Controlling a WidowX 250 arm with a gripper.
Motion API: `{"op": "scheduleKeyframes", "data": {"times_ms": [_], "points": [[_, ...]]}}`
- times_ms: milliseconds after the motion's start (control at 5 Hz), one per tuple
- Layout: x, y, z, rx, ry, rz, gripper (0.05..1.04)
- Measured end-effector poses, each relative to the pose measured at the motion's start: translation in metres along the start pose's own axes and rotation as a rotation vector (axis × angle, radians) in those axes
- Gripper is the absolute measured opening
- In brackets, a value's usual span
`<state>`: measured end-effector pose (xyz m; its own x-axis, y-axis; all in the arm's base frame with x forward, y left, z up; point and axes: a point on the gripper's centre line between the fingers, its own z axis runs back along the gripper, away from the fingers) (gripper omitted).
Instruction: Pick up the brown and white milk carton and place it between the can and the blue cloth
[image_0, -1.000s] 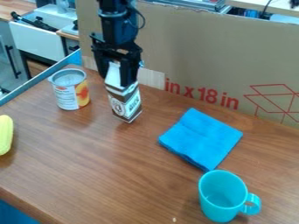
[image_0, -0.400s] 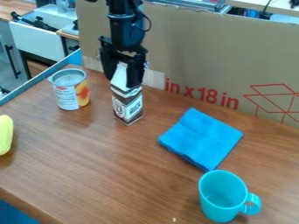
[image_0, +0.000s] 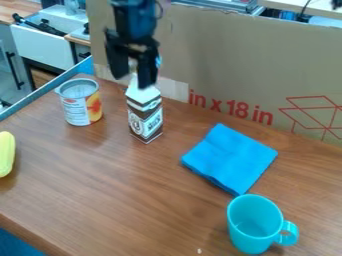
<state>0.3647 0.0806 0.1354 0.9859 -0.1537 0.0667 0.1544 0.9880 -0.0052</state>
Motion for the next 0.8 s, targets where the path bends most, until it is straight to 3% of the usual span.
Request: {"op": "scheduleKeyframes", "data": {"times_ms": [200,400,600,800], "points": [[-0.023,0.007,0.035,0.023,-0.101,0.011,1.001],[-0.072,0.018,0.043,0.019,-0.048,0.007,1.001],[-0.125,0.029,0.033,0.042,0.032,0.050,1.001],[-0.147,0.029,0.018,0.039,0.065,-0.011,1.001]]}}
